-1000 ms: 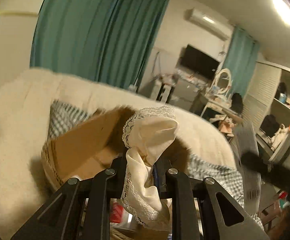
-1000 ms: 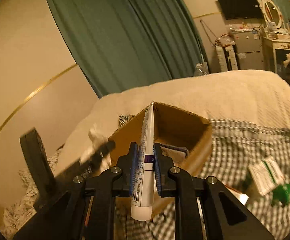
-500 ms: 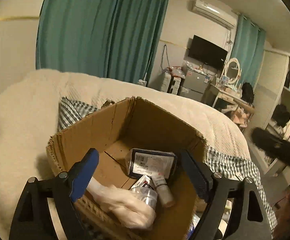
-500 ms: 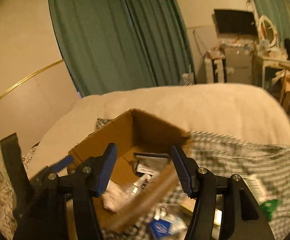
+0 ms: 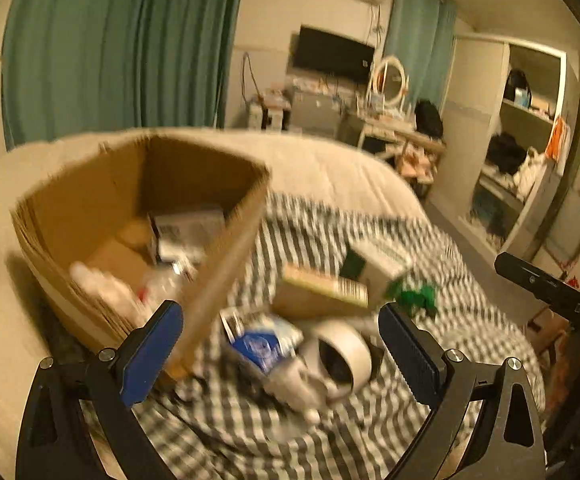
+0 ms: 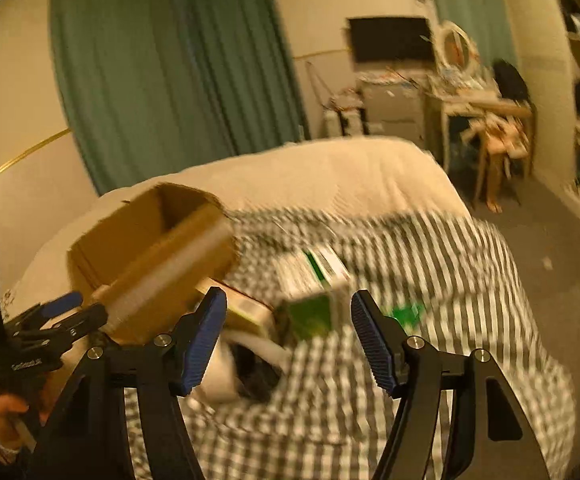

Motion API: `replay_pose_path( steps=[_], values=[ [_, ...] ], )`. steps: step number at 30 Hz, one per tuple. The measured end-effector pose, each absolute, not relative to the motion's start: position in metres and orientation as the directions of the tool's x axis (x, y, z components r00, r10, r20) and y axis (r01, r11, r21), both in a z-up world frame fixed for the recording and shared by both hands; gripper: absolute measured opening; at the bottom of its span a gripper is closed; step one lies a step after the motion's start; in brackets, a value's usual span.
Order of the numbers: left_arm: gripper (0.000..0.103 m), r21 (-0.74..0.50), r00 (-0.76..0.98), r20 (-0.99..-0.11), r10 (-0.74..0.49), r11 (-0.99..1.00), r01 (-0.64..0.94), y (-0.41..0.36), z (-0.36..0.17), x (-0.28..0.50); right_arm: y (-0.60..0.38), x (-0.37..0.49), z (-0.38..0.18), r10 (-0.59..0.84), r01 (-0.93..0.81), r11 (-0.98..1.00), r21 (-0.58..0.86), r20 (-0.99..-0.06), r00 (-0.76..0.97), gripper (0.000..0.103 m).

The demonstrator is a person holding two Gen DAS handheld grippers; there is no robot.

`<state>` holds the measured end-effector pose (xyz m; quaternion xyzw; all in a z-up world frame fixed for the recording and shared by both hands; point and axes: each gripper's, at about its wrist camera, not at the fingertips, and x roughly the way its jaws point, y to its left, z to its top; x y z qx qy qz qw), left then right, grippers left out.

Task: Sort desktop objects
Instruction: 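Grasp the green snack bag with the right tool while the left grasps the white tape roll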

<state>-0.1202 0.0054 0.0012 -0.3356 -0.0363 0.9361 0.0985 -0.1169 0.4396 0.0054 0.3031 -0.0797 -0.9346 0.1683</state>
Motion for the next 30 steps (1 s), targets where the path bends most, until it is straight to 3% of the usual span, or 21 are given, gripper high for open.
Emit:
replay_pose_path(
  steps=[3, 8, 17, 24, 30],
  values=[
    [0.101, -0.099, -0.717, -0.667, 0.200, -0.978, -0.181, 0.016, -0.023, -0.131, 0.459, -0.127, -0.027, -0.359, 0.203, -0.927, 0.315, -0.593, -0.721, 0.065],
    [0.101, -0.043, -0.663, -0.725, 0.187, -0.973, -0.227, 0.025, -0.058, -0.158, 0.461, -0.145, -0.038, -0.426, 0.228, -0.893, 0.388, -0.568, -0.704, 0.065],
    [0.103, 0.149, -0.663, -0.749, 0.013, -0.971, -0.187, 0.044, -0.084, -0.170, 0.436, -0.169, -0.070, -0.457, 0.300, -0.889, 0.347, -0.618, -0.640, 0.067],
    [0.103, 0.091, -0.613, -0.787, 0.075, -0.968, -0.235, 0.061, -0.089, -0.154, 0.432, -0.171, -0.073, -0.463, 0.296, -0.885, 0.359, -0.623, -0.631, 0.067],
    [0.103, 0.055, -0.628, -0.776, 0.067, -0.983, -0.173, 0.065, -0.067, -0.128, 0.430, -0.165, -0.063, -0.448, 0.305, -0.894, 0.328, -0.615, -0.649, 0.067]
  ],
)
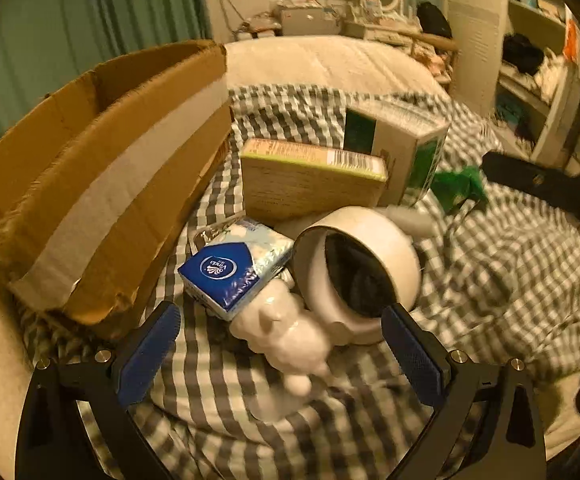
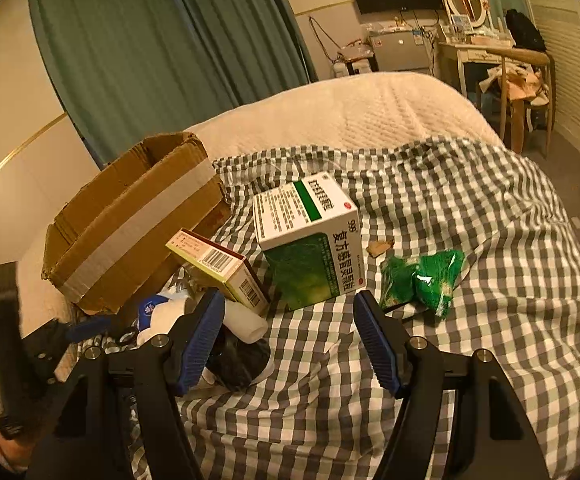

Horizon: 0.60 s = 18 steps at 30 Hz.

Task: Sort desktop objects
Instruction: 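Grasp the green snack bag with the right tool while the left grasps the white tape roll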

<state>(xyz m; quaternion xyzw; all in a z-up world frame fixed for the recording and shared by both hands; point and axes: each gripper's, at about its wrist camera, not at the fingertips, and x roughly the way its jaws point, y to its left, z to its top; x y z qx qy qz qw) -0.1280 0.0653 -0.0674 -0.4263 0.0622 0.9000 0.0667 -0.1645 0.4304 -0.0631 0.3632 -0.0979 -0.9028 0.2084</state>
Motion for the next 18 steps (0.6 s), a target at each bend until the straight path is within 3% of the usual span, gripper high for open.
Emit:
replay_pose_path(
  steps=[4, 9, 15, 18],
  values=[
    [0.103, -0.032, -0.651, -0.733, 0.198, -0.966, -0.257, 0.081, -0.059, -0.127, 0.437, -0.165, -0.060, -0.442, 0.295, -0.896, 0.332, -0.609, -0.658, 0.067],
    [0.103, 0.040, -0.696, -0.685, 0.215, -0.943, -0.330, 0.084, -0.069, -0.145, 0.455, -0.167, -0.055, -0.436, 0.259, -0.895, 0.364, -0.592, -0.678, 0.067],
    [0.103, -0.185, -0.595, -0.685, 0.421, -0.890, -0.417, 0.055, -0.080, -0.165, 0.480, -0.187, -0.058, -0.400, 0.251, -0.914, 0.319, -0.605, -0.689, 0.068],
    [0.103, -0.213, -0.546, -0.698, 0.463, -0.862, -0.460, 0.064, -0.083, -0.170, 0.493, -0.200, -0.075, -0.366, 0.232, -0.930, 0.286, -0.639, -0.677, 0.068]
  ],
)
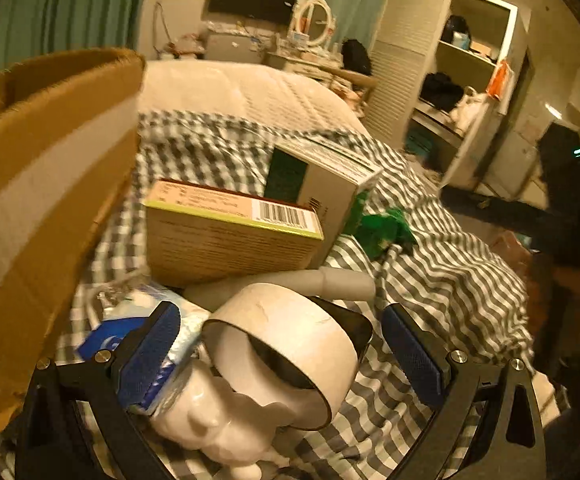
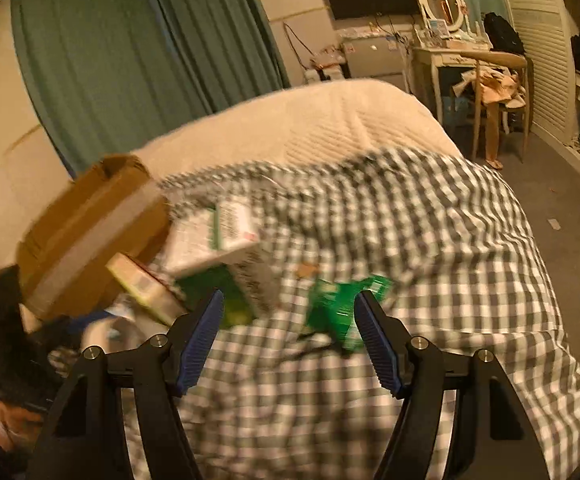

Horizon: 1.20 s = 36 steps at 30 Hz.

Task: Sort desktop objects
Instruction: 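Grasp the green snack bag with the right tool while the left grasps the white tape roll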

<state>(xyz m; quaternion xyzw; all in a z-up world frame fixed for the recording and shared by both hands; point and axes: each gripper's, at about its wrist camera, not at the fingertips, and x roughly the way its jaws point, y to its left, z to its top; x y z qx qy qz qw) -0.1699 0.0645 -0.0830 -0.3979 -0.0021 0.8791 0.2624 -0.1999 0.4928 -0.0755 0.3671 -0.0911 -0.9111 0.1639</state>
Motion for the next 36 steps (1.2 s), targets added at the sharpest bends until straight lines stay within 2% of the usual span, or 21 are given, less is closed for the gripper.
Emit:
replay_pose_path(
  steps=[6, 9, 13, 14, 15, 16, 17, 18, 20, 29, 36],
  values=[
    [0.101, -0.111, -0.505, -0.730, 0.461, -0.809, -0.578, 0.083, -0.090, -0.165, 0.494, -0.225, -0.117, -0.314, 0.204, -0.949, 0.240, -0.711, -0.629, 0.068],
    [0.092, -0.097, -0.504, -0.740, 0.445, -0.812, -0.575, 0.084, -0.094, -0.168, 0.481, -0.237, -0.127, -0.293, 0.220, -0.955, 0.197, -0.725, -0.624, 0.072],
    [0.091, -0.106, -0.497, -0.740, 0.454, -0.808, -0.580, 0.083, -0.096, -0.171, 0.473, -0.250, -0.142, -0.247, 0.202, -0.967, 0.154, -0.749, -0.615, 0.073],
    [0.091, -0.107, -0.494, -0.741, 0.455, -0.806, -0.582, 0.084, -0.097, -0.172, 0.472, -0.251, -0.142, -0.244, 0.200, -0.968, 0.152, -0.750, -0.615, 0.070],
    [0.091, -0.107, -0.492, -0.742, 0.456, -0.804, -0.584, 0.086, -0.098, -0.173, 0.471, -0.251, -0.142, -0.241, 0.198, -0.969, 0.148, -0.750, -0.616, 0.063],
    [0.091, -0.111, -0.488, -0.743, 0.459, -0.803, -0.585, 0.086, -0.098, -0.173, 0.472, -0.251, -0.141, -0.229, 0.192, -0.972, 0.138, -0.753, -0.617, 0.045],
    [0.091, -0.118, -0.484, -0.742, 0.463, -0.802, -0.585, 0.085, -0.098, -0.173, 0.472, -0.252, -0.141, -0.223, 0.187, -0.973, 0.135, -0.757, -0.614, 0.040],
    [0.091, -0.127, -0.482, -0.741, 0.468, -0.802, -0.584, 0.084, -0.098, -0.174, 0.472, -0.252, -0.140, -0.225, 0.184, -0.973, 0.141, -0.759, -0.611, 0.040],
    [0.084, -0.148, -0.485, -0.730, 0.482, -0.804, -0.576, 0.080, -0.095, -0.173, 0.475, -0.249, -0.137, -0.226, 0.179, -0.973, 0.145, -0.753, -0.618, 0.038],
    [0.083, -0.130, -0.508, -0.728, 0.460, -0.820, -0.557, 0.092, -0.082, -0.147, 0.491, -0.229, -0.107, -0.249, 0.137, -0.967, 0.213, -0.711, -0.658, 0.037],
    [0.083, -0.137, -0.580, -0.661, 0.477, -0.836, -0.532, 0.083, -0.039, -0.130, 0.506, -0.194, -0.064, -0.282, 0.131, -0.953, 0.273, -0.646, -0.709, 0.037]
  ],
)
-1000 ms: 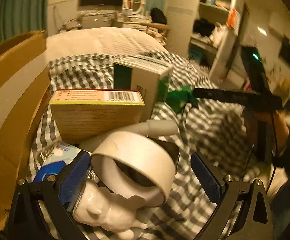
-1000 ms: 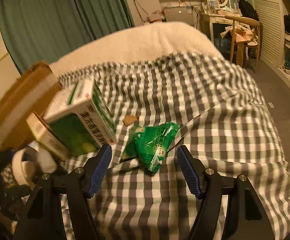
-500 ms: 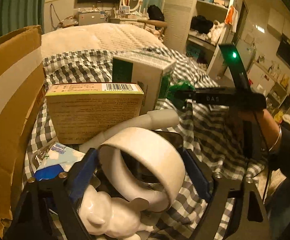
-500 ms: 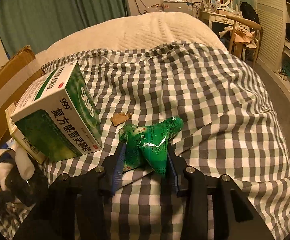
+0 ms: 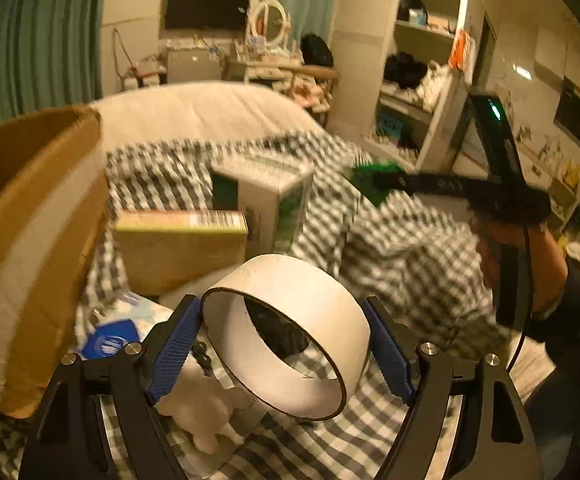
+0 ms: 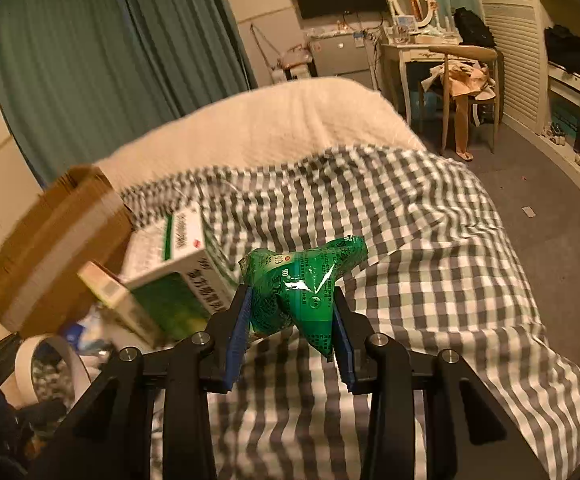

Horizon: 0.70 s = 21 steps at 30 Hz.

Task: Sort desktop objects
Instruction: 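Grasp the green snack bag with the right tool while the left grasps the white tape roll, then carry the bag and tape roll over the box and open both tools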

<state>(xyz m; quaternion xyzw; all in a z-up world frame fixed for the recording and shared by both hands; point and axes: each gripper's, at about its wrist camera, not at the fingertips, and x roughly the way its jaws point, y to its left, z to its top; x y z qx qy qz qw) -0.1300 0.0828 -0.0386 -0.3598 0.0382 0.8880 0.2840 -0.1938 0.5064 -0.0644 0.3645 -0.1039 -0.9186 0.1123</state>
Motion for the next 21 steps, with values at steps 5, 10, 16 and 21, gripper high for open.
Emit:
replay_pose_path(
  steps=[5, 10, 16, 21],
  values=[
    [0.083, -0.177, -0.660, -0.592, 0.464, -0.873, -0.455, 0.067, -0.006, -0.120, 0.504, -0.163, -0.045, -0.306, 0.175, -0.949, 0.264, -0.625, -0.718, 0.037],
    [0.083, -0.227, -0.716, -0.566, 0.409, -0.912, -0.341, 0.045, 0.014, -0.115, 0.492, -0.124, -0.063, -0.356, 0.204, -0.933, 0.295, -0.690, -0.630, 0.037],
    [0.083, -0.222, -0.779, -0.527, 0.341, -0.940, -0.261, 0.015, 0.055, -0.116, 0.450, -0.114, -0.027, -0.377, 0.294, -0.925, 0.242, -0.685, -0.623, 0.037],
    [0.083, -0.218, -0.812, -0.517, 0.272, -0.959, -0.183, -0.037, 0.088, -0.140, 0.393, -0.129, 0.032, -0.464, 0.401, -0.881, 0.250, -0.621, -0.632, 0.037]
  ],
)
